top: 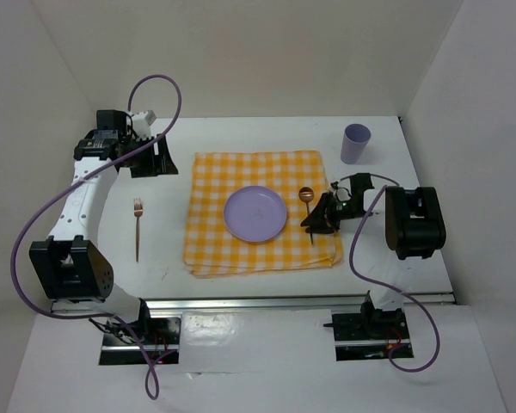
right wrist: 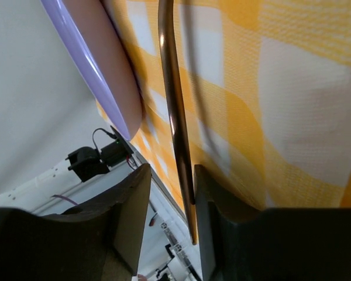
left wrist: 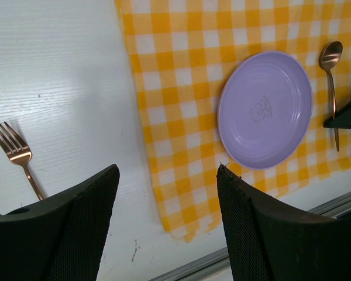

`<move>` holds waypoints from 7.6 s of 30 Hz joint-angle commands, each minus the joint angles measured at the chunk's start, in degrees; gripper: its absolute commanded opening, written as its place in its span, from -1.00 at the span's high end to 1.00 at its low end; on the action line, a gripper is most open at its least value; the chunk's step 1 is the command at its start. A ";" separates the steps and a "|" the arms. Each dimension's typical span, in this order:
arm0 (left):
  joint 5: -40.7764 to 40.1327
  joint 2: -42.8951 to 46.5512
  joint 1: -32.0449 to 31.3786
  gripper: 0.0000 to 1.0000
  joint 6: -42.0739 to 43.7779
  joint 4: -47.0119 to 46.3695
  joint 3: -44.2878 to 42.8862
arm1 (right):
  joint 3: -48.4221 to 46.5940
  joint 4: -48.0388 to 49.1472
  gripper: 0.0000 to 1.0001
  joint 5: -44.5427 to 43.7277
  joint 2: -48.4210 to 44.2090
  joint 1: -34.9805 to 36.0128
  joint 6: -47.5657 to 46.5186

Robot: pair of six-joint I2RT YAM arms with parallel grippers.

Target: Set the dinner table for one person

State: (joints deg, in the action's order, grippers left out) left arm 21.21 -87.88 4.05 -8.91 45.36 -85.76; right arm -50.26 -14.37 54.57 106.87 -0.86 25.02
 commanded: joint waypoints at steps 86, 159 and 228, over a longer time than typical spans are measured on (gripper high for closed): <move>-15.51 -22.44 9.48 1.00 12.17 -0.89 13.09 | -23.04 -27.99 -0.18 -42.08 -18.80 18.71 -0.85; -19.54 -23.49 -21.90 -0.40 -16.50 1.13 -0.55 | -33.92 -36.78 -0.38 -50.60 -16.61 13.09 0.13; -23.85 -18.30 -10.38 -0.40 -5.68 0.95 -3.98 | -71.57 -39.77 1.00 -60.81 13.72 11.23 -10.69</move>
State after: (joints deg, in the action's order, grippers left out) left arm -3.09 -106.34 -6.72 -16.16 45.91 -89.03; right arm -121.49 -51.31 -6.26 119.26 9.52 14.24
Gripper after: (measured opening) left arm 0.700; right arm 0.114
